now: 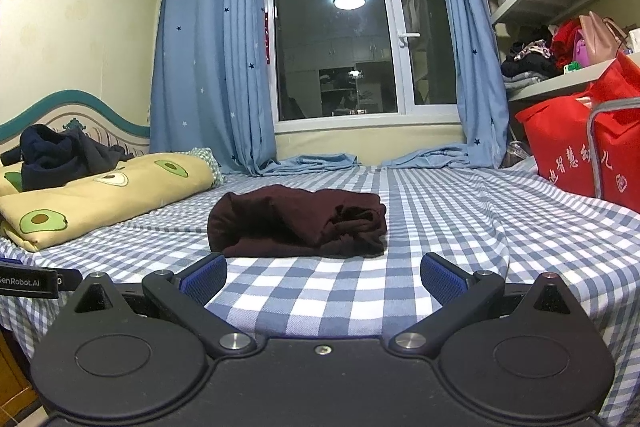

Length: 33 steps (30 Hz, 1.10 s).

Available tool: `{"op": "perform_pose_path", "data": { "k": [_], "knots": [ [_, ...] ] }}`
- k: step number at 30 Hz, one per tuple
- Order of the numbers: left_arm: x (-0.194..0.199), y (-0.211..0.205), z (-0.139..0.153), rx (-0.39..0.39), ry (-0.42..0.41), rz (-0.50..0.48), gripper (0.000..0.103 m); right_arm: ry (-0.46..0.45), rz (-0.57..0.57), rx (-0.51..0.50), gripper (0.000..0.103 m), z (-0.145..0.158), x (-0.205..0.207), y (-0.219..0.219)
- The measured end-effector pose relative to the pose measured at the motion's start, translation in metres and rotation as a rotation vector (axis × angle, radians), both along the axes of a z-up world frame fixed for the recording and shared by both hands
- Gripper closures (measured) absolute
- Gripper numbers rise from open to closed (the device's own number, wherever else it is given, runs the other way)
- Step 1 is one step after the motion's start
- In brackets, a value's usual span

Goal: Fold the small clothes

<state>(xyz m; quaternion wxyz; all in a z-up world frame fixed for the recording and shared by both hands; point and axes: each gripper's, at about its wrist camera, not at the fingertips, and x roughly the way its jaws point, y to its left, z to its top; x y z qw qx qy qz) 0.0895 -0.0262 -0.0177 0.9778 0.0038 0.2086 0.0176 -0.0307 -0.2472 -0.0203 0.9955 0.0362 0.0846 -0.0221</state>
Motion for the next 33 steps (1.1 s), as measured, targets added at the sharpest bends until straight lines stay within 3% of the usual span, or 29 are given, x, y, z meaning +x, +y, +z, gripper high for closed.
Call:
{"op": "perform_pose_path", "data": {
  "k": [33],
  "knots": [
    [0.028,-0.008,-0.017,0.022,0.059,0.020,0.001,0.067,-0.010,0.038,0.000,-0.022,0.026,-0.015]
  ]
}}
